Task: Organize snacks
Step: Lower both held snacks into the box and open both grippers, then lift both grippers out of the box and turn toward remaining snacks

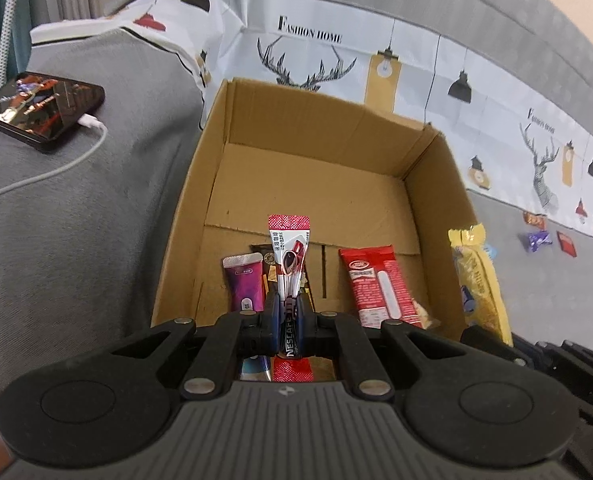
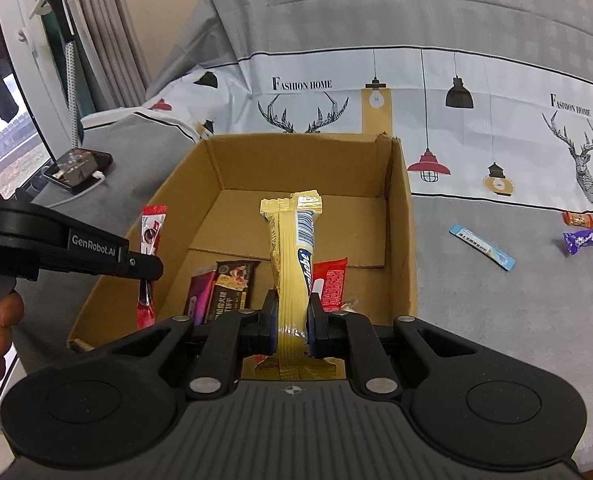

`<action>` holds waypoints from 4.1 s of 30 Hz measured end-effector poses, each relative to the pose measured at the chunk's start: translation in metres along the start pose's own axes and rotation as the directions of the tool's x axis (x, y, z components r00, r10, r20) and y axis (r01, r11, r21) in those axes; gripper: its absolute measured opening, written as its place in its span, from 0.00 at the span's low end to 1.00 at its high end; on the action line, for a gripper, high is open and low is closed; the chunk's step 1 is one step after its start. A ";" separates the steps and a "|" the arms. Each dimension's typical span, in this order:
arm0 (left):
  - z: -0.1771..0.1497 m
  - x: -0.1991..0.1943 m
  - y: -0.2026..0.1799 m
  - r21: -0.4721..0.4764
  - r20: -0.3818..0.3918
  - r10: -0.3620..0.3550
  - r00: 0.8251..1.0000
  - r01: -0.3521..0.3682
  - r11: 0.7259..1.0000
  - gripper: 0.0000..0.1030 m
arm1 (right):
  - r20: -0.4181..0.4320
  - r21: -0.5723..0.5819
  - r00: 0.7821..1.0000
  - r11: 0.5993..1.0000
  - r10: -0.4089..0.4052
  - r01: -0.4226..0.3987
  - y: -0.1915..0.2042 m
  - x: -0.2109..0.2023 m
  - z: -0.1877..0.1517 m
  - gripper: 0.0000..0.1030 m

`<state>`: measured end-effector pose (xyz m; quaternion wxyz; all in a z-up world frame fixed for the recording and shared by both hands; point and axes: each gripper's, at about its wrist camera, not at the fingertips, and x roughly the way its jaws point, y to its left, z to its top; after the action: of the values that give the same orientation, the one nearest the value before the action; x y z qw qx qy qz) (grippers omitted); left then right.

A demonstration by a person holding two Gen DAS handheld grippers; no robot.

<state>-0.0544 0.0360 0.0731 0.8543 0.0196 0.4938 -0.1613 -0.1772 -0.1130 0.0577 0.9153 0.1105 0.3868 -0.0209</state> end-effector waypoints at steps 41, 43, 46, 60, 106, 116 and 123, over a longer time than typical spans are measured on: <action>-0.077 -0.066 -0.004 -0.015 0.020 0.151 0.988 -0.150 0.988 1.00 | -0.024 0.056 1.000 0.998 -0.018 0.020 0.022 -0.062 -0.030 0.86; -0.083 -0.079 -0.006 -0.018 0.040 0.149 0.988 -0.148 0.989 1.00 | 0.014 0.033 0.999 0.999 -0.032 0.032 0.026 -0.078 -0.035 0.86; -0.092 -0.096 -0.009 -0.017 0.068 0.142 0.987 -0.142 0.990 1.00 | 0.056 0.010 0.998 0.999 -0.033 0.033 0.028 -0.098 -0.042 0.88; -0.119 -0.156 -0.025 0.015 0.193 0.132 0.972 -0.137 0.990 1.00 | 0.195 -0.034 0.981 0.999 -0.013 0.020 0.039 -0.161 -0.060 0.91; -0.128 -0.171 -0.033 0.030 0.222 0.166 0.961 -0.177 0.984 1.00 | 0.221 0.013 0.975 1.000 -0.017 0.015 0.031 -0.177 -0.072 0.94; -0.112 -0.153 -0.050 0.053 0.192 0.187 0.963 -0.200 0.978 1.00 | 0.189 0.074 0.982 0.997 -0.023 0.009 0.006 -0.161 -0.071 0.94; -0.093 -0.134 -0.073 0.065 0.127 0.155 0.980 -0.164 0.984 1.00 | 0.169 0.160 0.983 0.986 -0.065 0.038 -0.030 -0.155 -0.074 0.94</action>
<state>-0.2155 0.0189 0.1486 0.8915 0.0813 0.4315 -0.1115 -0.3409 -0.1332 0.1126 0.9332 0.1697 0.3053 -0.0844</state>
